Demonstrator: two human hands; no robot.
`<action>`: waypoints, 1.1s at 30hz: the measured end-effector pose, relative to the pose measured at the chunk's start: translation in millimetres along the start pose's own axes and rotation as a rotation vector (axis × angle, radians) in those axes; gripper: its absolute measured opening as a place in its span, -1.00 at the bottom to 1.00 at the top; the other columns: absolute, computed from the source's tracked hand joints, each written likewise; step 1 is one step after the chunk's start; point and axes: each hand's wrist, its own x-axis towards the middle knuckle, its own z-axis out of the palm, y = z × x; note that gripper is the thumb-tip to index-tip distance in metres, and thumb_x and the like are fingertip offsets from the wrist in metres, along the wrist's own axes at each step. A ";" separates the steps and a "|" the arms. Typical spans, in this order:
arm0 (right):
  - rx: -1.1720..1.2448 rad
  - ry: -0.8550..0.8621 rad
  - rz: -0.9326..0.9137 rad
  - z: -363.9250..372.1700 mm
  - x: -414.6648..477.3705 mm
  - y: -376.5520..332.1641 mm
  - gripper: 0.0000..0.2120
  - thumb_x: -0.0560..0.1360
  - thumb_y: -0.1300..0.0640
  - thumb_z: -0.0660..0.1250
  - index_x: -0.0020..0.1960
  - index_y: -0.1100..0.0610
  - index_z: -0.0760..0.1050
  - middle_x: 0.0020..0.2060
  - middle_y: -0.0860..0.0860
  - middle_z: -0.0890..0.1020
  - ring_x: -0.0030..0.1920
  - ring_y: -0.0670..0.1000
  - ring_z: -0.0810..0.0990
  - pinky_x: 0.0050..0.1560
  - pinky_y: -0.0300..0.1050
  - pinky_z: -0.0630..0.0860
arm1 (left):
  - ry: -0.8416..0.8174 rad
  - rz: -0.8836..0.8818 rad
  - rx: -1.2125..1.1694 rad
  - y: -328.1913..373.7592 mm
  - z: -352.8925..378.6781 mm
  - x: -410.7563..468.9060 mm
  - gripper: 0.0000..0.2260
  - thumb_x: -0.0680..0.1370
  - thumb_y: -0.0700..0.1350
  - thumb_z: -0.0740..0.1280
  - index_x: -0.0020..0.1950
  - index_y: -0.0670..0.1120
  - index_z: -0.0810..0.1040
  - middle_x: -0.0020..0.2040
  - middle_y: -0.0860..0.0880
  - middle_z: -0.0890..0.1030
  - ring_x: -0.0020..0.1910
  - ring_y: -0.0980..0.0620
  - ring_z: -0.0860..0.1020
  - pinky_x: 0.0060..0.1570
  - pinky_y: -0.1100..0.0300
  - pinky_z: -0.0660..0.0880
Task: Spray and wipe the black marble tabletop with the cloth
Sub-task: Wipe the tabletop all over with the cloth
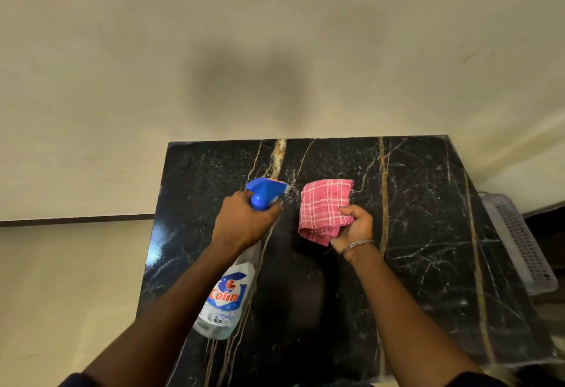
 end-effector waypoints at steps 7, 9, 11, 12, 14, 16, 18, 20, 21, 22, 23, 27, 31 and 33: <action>-0.036 -0.049 0.041 -12.4 8.9 -20.4 -0.47 0.28 0.14 0.18 0.21 0.26 0.52 0.04 0.23 0.63 0.09 0.26 0.57 0.15 0.20 0.49 | -0.117 -0.069 0.057 10.2 25.3 -11.1 -0.78 0.45 0.01 0.45 -0.01 -0.06 0.52 -0.24 -0.01 0.59 -0.30 0.10 0.58 -0.29 0.25 0.49; -0.044 -0.067 0.041 -14.8 10.8 -26.2 -0.54 0.27 0.13 0.19 0.12 0.24 0.54 -0.03 0.21 0.63 0.02 0.24 0.58 0.16 0.20 0.49 | -0.155 -0.077 0.068 16.4 36.7 -15.0 -0.75 0.44 -0.01 0.45 0.03 -0.06 0.51 -0.22 0.01 0.59 -0.27 0.11 0.58 -0.30 0.29 0.45; -0.045 -0.079 0.040 -17.4 12.6 -30.8 -0.57 0.26 0.13 0.20 0.07 0.25 0.55 -0.07 0.21 0.64 -0.01 0.23 0.60 0.19 0.22 0.48 | -0.168 -0.055 0.034 25.7 48.1 -17.7 -0.75 0.46 -0.02 0.45 0.05 -0.08 0.52 -0.22 0.02 0.59 -0.27 0.12 0.58 -0.29 0.30 0.45; -0.041 -0.085 0.041 -19.7 13.8 -32.8 -0.58 0.27 0.13 0.20 0.06 0.25 0.55 -0.08 0.22 0.65 -0.01 0.23 0.60 0.22 0.24 0.47 | -0.164 -0.038 0.018 30.8 54.1 -18.2 -0.76 0.46 -0.02 0.44 0.04 -0.08 0.53 -0.23 0.01 0.59 -0.29 0.13 0.58 -0.29 0.29 0.47; -0.047 -0.090 0.055 -23.6 15.1 -36.3 -0.62 0.30 0.16 0.19 0.05 0.26 0.56 -0.09 0.21 0.65 0.00 0.23 0.60 0.29 0.27 0.43 | -0.123 -0.033 0.013 40.7 63.9 -17.1 -0.80 0.45 -0.03 0.44 0.00 -0.06 0.54 -0.26 0.00 0.59 -0.33 0.11 0.56 -0.31 0.26 0.48; -0.043 -0.090 0.063 -26.4 16.9 -38.6 -0.71 0.40 0.19 0.15 0.00 0.25 0.56 -0.14 0.20 0.65 -0.05 0.21 0.59 0.32 0.26 0.41 | -0.042 -0.063 0.005 47.0 70.4 -14.3 -0.84 0.42 -0.05 0.45 -0.07 -0.02 0.52 -0.32 0.01 0.58 -0.37 0.10 0.55 -0.36 0.27 0.44; -0.044 -0.099 0.075 -29.1 19.6 -42.2 -0.73 0.43 0.19 0.14 -0.02 0.24 0.56 -0.15 0.19 0.64 -0.06 0.21 0.58 0.31 0.25 0.41 | 0.058 -0.079 -0.020 49.6 75.2 -11.6 -0.87 0.41 -0.06 0.45 -0.17 -0.01 0.51 -0.37 0.03 0.55 -0.40 0.09 0.53 -0.39 0.30 0.39; -0.046 -0.110 0.086 -30.3 21.1 -45.7 -0.67 0.33 0.17 0.20 0.03 0.24 0.56 -0.09 0.19 0.63 -0.02 0.21 0.58 0.29 0.25 0.42 | 0.112 -0.092 -0.006 49.6 76.0 -10.5 -0.87 0.41 -0.06 0.44 -0.22 -0.02 0.50 -0.39 0.04 0.54 -0.43 0.14 0.50 -0.44 0.37 0.35; -0.045 -0.117 0.088 -31.1 22.0 -47.5 -0.61 0.29 0.16 0.22 0.07 0.24 0.56 -0.05 0.20 0.63 0.01 0.22 0.57 0.29 0.25 0.43 | 0.109 -0.104 0.008 48.9 76.1 -9.8 -0.87 0.42 -0.06 0.44 -0.21 -0.03 0.51 -0.37 0.03 0.55 -0.42 0.14 0.51 -0.44 0.37 0.36; -0.047 -0.120 0.091 -32.3 23.5 -48.7 -0.57 0.27 0.15 0.23 0.10 0.24 0.55 -0.01 0.21 0.62 0.04 0.24 0.57 0.29 0.25 0.42 | 0.088 -0.119 0.026 47.4 76.0 -9.2 -0.87 0.42 -0.05 0.44 -0.17 -0.04 0.52 -0.34 0.01 0.57 -0.39 0.11 0.54 -0.41 0.33 0.40; -0.049 -0.119 0.093 -33.1 25.2 -50.0 -0.55 0.26 0.15 0.24 0.13 0.23 0.54 0.01 0.22 0.62 0.07 0.25 0.56 0.29 0.26 0.42 | 0.059 -0.131 0.048 46.1 75.9 -8.8 -0.85 0.43 -0.05 0.45 -0.13 -0.06 0.53 -0.31 -0.01 0.58 -0.35 0.07 0.56 -0.38 0.29 0.44; -0.053 -0.119 0.086 -32.3 27.8 -55.2 -0.57 0.28 0.14 0.24 0.12 0.24 0.55 -0.02 0.21 0.63 0.05 0.25 0.56 0.28 0.26 0.42 | -0.006 -0.136 0.110 39.2 77.8 -9.6 -0.77 0.45 -0.02 0.43 0.03 -0.08 0.52 -0.23 -0.03 0.61 -0.27 0.06 0.59 -0.33 0.26 0.48; -0.055 -0.116 0.099 -32.5 28.7 -56.6 -0.67 0.44 0.16 0.17 0.12 0.23 0.55 -0.04 0.21 0.65 0.04 0.25 0.58 0.24 0.24 0.45 | -0.005 -0.161 0.094 35.4 78.4 -8.8 -0.74 0.44 -0.01 0.43 0.04 -0.09 0.53 -0.19 -0.06 0.63 -0.23 0.00 0.62 -0.18 0.10 0.61; -0.057 -0.114 0.104 -33.8 29.3 -55.9 -0.67 0.46 0.16 0.16 0.13 0.23 0.55 -0.03 0.22 0.65 0.05 0.25 0.58 0.24 0.25 0.45 | 0.010 -0.160 0.055 37.0 79.9 -8.5 -0.74 0.42 -0.01 0.44 0.02 -0.10 0.54 -0.21 -0.07 0.63 -0.24 -0.01 0.62 -0.19 0.06 0.62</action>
